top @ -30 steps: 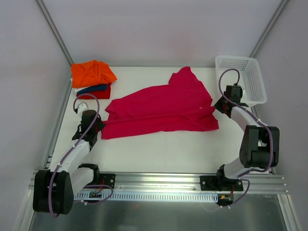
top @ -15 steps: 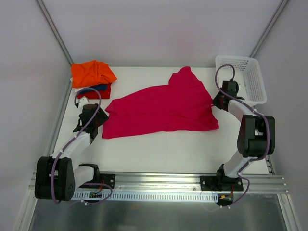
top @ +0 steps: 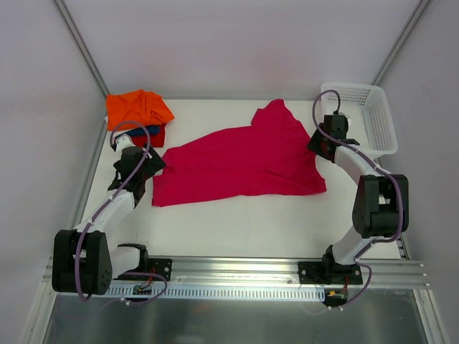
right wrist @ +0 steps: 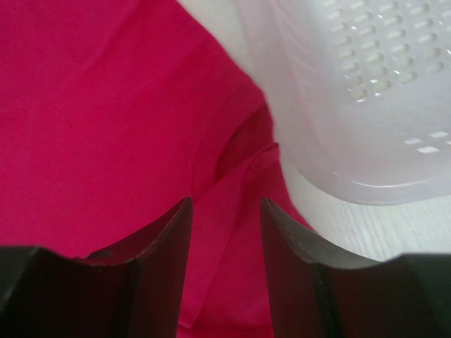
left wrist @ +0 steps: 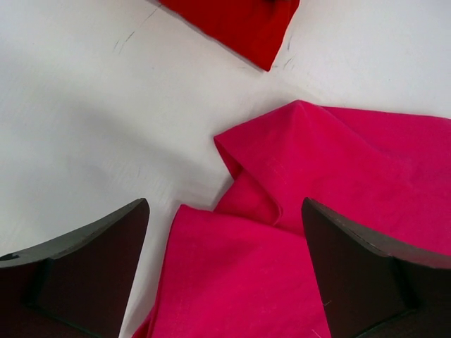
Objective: Fold and stack the t-shirts
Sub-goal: Fold the tshirt
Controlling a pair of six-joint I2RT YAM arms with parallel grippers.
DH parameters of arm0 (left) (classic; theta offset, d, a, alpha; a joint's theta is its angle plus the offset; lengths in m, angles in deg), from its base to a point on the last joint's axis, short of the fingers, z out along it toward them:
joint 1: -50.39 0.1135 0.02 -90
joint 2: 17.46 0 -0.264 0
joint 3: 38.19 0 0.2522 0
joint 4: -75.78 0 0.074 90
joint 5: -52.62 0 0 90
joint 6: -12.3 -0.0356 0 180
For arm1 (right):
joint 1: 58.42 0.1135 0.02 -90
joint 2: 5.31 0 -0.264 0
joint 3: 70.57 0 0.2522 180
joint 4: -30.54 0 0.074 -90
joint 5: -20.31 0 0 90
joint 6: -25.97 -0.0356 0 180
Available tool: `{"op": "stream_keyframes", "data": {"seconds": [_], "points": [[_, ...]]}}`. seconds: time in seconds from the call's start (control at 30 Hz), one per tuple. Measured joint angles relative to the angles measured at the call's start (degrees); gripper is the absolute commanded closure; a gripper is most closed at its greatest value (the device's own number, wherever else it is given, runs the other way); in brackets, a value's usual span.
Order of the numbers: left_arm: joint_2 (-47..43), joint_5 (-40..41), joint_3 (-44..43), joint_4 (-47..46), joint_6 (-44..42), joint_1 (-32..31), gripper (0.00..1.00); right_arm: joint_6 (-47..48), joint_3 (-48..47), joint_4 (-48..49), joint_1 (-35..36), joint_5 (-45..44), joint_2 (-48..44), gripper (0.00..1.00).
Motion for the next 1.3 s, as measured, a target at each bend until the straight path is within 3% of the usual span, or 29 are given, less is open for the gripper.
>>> {"op": "stream_keyframes", "data": {"seconds": [0.37, 0.67, 1.03, 1.3], "points": [[14.7, -6.8, -6.1, -5.0, 0.5, 0.7, 0.25, 1.5, -8.9, -1.0, 2.6, 1.9, 2.2, 0.59], [23.9, -11.6, -9.8, -8.9, 2.1, 3.2, 0.26, 2.7, -12.4, -2.3, 3.2, 4.1, 5.9, 0.59], [25.7, -13.7, -10.2, -10.5, 3.4, 4.1, 0.22, 3.1, -13.7, -2.6, 3.7, 5.2, 7.7, 0.59], [21.8, -16.0, -8.9, -10.3, 3.4, 4.1, 0.19, 2.7, -12.8, -2.1, 6.8, 7.5, 12.7, 0.59]]}}
